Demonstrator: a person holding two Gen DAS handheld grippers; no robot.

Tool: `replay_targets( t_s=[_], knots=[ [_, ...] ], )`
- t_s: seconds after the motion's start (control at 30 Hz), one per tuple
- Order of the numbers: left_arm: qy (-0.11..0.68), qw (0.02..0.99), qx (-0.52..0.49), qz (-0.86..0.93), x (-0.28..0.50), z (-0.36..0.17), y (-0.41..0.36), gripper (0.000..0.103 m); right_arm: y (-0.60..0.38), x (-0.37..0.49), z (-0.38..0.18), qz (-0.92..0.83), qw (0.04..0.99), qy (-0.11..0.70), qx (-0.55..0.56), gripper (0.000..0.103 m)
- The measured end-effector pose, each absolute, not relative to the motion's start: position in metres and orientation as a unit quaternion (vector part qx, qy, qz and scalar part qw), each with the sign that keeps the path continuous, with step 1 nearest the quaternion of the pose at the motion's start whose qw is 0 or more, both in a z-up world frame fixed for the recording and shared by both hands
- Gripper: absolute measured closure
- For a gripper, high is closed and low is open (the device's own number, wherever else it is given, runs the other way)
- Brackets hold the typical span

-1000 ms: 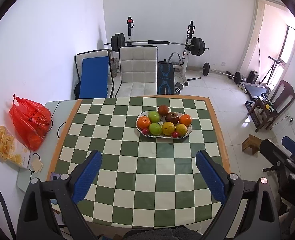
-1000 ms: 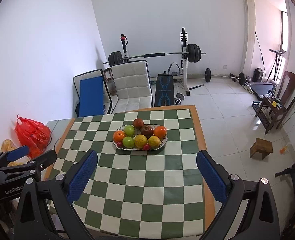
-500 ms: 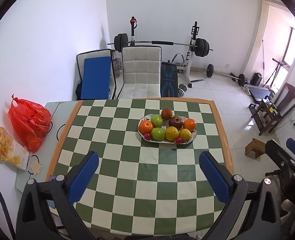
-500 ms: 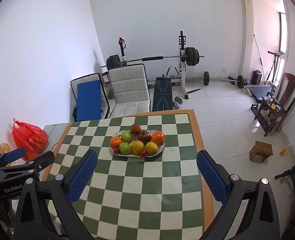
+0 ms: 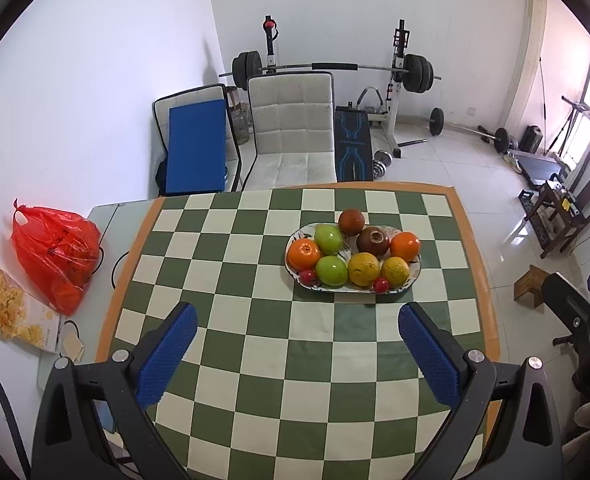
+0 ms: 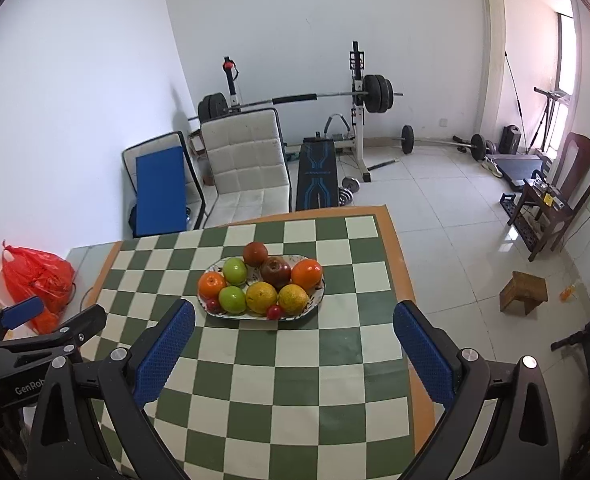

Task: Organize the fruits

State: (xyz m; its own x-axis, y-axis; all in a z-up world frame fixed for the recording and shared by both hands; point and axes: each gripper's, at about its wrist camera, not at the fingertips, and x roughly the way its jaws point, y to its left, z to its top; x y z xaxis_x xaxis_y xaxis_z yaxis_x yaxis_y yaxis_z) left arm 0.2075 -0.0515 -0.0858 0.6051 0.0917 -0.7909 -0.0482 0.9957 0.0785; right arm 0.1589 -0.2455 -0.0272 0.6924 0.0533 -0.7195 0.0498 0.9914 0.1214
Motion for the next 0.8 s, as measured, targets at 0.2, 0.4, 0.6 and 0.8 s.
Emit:
replay_targets(
  t_s=[0.2, 0.4, 0.6, 0.8],
  knots=[
    [0.445, 0.894, 0.023, 0.041, 0.219, -0.088, -0.052, 0.0, -0.245, 0.178, -0.042, -0.001, 0.914, 0.402, 0.062, 0.001],
    [0.445, 0.894, 0.023, 0.041, 0.222, -0.088, -0.05, 0.0, -0.245, 0.182, -0.044, 0.0, 0.913, 0.404, 0.062, 0.001],
    [0.446, 0.894, 0.023, 0.04, 0.223, -0.089, -0.05, 0.0, -0.246, 0.184, -0.05, -0.001, 0.911, 0.408, 0.06, 0.001],
    [0.448, 0.893, 0.022, 0.039, 0.224, -0.09, -0.05, 0.0, -0.246, 0.185, -0.057, 0.0, 0.909, 0.412, 0.058, 0.001]
  ],
)
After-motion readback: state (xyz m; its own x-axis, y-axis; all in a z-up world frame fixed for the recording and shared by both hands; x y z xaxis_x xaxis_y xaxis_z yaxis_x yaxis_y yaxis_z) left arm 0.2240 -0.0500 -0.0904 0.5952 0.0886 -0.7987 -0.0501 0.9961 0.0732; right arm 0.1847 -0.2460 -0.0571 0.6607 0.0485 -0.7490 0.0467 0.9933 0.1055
